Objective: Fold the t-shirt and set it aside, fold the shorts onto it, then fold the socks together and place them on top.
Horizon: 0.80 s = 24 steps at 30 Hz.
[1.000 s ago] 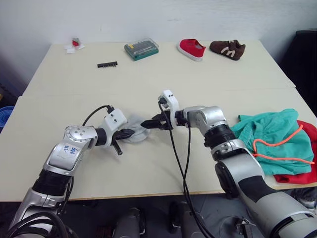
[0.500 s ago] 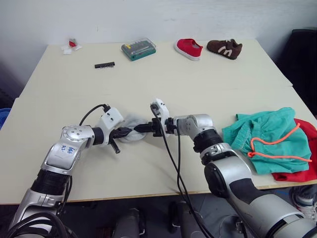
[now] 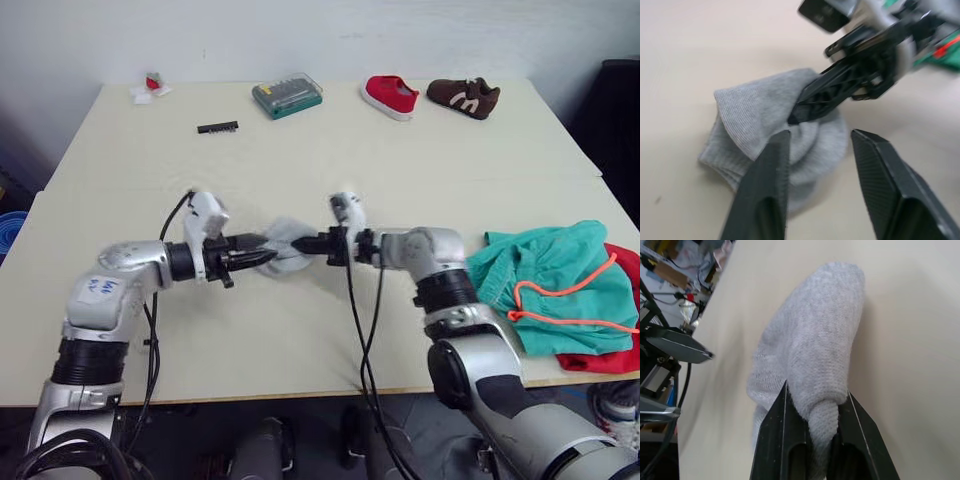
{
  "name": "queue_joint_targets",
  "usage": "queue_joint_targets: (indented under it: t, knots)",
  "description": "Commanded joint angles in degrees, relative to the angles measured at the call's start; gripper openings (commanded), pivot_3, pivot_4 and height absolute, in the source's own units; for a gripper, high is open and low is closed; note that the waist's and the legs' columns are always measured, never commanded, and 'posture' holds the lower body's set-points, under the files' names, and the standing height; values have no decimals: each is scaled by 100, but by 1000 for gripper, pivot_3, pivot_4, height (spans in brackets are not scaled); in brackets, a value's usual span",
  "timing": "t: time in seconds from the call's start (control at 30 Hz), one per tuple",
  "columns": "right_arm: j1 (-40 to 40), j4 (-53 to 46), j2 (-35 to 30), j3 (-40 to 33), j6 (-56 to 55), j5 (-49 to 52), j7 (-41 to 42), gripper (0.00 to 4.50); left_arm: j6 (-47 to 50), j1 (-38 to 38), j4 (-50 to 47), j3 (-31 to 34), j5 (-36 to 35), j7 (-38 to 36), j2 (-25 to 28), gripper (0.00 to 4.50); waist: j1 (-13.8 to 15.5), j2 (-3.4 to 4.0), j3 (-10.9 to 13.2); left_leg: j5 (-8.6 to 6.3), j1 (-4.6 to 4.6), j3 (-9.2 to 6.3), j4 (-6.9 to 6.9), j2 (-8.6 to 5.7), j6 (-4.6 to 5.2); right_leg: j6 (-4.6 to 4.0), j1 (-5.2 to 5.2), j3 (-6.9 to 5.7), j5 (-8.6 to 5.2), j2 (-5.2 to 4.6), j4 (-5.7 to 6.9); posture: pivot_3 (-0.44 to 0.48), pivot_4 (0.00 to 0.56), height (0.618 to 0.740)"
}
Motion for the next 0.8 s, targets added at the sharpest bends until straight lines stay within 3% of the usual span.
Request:
queue_joint_targets:
  t: [0.03, 0.17, 0.27, 0.43, 0.6, 0.8]
  knots:
    - [478, -2235, -428, -782, 1149, 755, -370, 0, 40, -268, -279, 40, -495, -536, 58, 3240, 45, 1, 0, -2, -1, 0, -1, -1, 3, 0, 0, -1, 0, 0, -3, 0, 150, 740]
    - [976, -3794, -1006, -2216, 2318, 1235, -650, 0, 67, -465, -297, -200, -655, -864, -33, 4461, 64, 1, 1, -8, 0, 7, -1, 0, 10, 1, 6, 1, 0, 8, -23, 0, 150, 740]
    - [1409, -4253, -1640, -3296, 2486, 1677, -846, 0, -46, -561, -320, -420, -617, -1012, -156, 4461, 73, 1, 1, -10, 2, 6, -2, 0, 12, 3, 8, 0, 0, 10, -46, 0, 150, 740]
    - [2247, -4024, -2718, -4928, 2486, 2244, -1234, 0, -200, -721, -301, -632, -576, -1115, -369, 4461, 115, 3, 3, -11, 12, 6, -1, -2, 20, 6, 20, 0, 2, 10, -47, 0, 150, 740]
    - [3208, -3702, -2989, -5464, 2486, 2216, -1475, 0, -292, -760, -208, -746, -489, -1124, -495, 4461, 55, 3, 3, -13, 35, 6, -4, 7, 19, 6, 47, 3, 2, 25, -55, 0, 150, 740]
    - [3912, -2864, -2703, -4994, 1326, 1305, -1805, 0, -566, -781, -137, -887, -232, -1080, -579, 4461, 80, 3, 3, -9, 38, 3, 1, 5, 20, 10, 54, 8, 4, 27, -54, 0, 150, 740]
